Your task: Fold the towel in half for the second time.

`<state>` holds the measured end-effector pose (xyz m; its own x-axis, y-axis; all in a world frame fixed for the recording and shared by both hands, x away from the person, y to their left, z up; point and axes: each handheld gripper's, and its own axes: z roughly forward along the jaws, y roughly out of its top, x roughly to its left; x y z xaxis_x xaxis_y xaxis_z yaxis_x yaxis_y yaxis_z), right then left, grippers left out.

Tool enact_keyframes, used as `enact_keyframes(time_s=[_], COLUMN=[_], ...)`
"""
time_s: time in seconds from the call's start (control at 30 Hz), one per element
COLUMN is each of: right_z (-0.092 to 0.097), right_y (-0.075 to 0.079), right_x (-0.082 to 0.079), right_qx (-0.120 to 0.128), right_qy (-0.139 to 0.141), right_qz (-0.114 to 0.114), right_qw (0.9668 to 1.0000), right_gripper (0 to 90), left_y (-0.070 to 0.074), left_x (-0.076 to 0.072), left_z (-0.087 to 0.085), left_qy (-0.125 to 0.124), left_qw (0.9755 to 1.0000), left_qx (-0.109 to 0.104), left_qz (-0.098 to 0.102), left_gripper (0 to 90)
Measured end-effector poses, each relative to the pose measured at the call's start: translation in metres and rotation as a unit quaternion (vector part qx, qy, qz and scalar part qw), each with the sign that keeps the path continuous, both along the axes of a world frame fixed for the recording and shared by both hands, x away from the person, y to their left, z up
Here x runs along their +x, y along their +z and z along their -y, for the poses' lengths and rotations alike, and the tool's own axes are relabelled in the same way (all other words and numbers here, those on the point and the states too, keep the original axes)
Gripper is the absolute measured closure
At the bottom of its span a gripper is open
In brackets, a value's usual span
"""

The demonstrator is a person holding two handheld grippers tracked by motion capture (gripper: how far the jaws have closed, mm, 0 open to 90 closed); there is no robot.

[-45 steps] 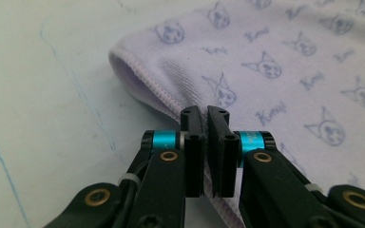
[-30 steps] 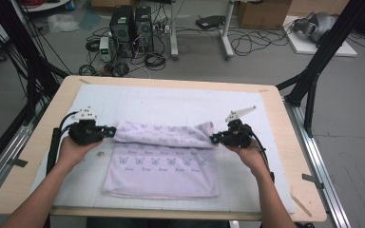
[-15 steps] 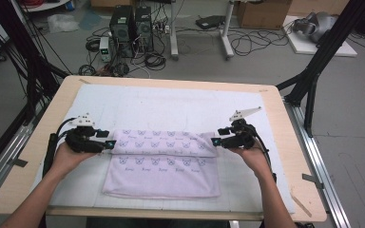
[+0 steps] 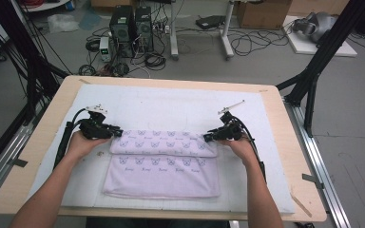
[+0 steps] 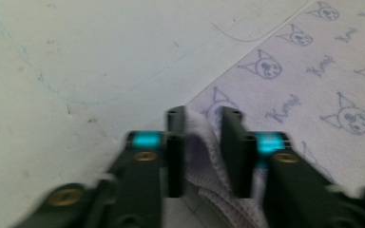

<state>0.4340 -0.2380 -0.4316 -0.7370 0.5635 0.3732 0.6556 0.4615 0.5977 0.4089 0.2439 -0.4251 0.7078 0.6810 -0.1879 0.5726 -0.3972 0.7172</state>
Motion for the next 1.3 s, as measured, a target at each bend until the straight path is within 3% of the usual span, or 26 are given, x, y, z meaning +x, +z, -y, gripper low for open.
enact_keyframes(time_s=[0.03, 0.1, 0.17, 0.33, 0.5, 0.57, 0.63, 0.73, 0.9, 1.03, 1.13, 1.2, 1.3], right_z=[0.0, -0.002, -0.003, 0.0, 0.004, 0.009, 0.014, 0.023, 0.023, 0.007, -0.004, -0.009, -0.013], right_y=[0.001, 0.007, 0.015, 0.046, 0.07, 0.069, 0.061, 0.052, 0.046, 0.036, 0.028, 0.023, 0.018], right_x=[-0.002, -0.007, -0.012, -0.034, -0.072, -0.091, -0.109, -0.129, -0.134, -0.132, -0.131, -0.129, -0.128], right_qx=[0.004, 0.005, 0.002, 0.027, 0.047, 0.064, 0.072, 0.074, 0.063, 0.046, 0.036, 0.025, 0.022], right_qy=[0.009, 0.022, 0.027, 0.036, 0.06, 0.071, 0.084, 0.084, 0.074, 0.094, 0.107, 0.113, 0.12], right_qz=[0.001, 0.014, 0.035, 0.091, 0.14, 0.143, 0.131, 0.134, 0.148, 0.137, 0.126, 0.119, 0.109], right_qw=[0.9999, 0.9996, 0.999, 0.9948, 0.9871, 0.9852, 0.9851, 0.9846, 0.9842, 0.985, 0.9856, 0.9861, 0.9865], right_gripper=[74.8, 81.5, 82.8, 83.1, 82.6, 78.8, 69.8, 64.5, 58.3, 53.5, 51.1, 50.9, 55.9], left_y=[0.001, 0.007, 0.015, 0.04, 0.049, 0.045, 0.04, 0.036, 0.04, 0.036, 0.031, 0.027, 0.022], left_x=[-0.001, -0.004, -0.01, -0.034, -0.076, -0.099, -0.119, -0.135, -0.129, -0.118, -0.11, -0.108, -0.108], left_z=[0.0, -0.003, -0.008, -0.016, -0.025, -0.028, -0.033, -0.04, -0.032, -0.017, -0.008, -0.003, -0.001], left_qy=[-0.004, -0.007, -0.005, -0.014, -0.037, -0.049, -0.058, -0.056, -0.059, -0.066, -0.071, -0.074, -0.091], left_qw=[1.0, 0.9999, 0.9995, 0.9966, 0.993, 0.9921, 0.9923, 0.9931, 0.9927, 0.9934, 0.9946, 0.995, 0.9937], left_qx=[-0.002, -0.006, -0.016, -0.046, -0.06, -0.06, -0.05, -0.038, -0.035, -0.039, -0.026, -0.008, 0.007], left_qz=[0.005, 0.014, 0.028, 0.067, 0.095, 0.098, 0.097, 0.096, 0.1, 0.086, 0.071, 0.067, 0.065], left_gripper=[85.1, 86.1, 86.3, 86.3, 85.9, 83.7, 73.6, 61.7, 54.4, 46.1, 45.9, 51.7, 74.4])
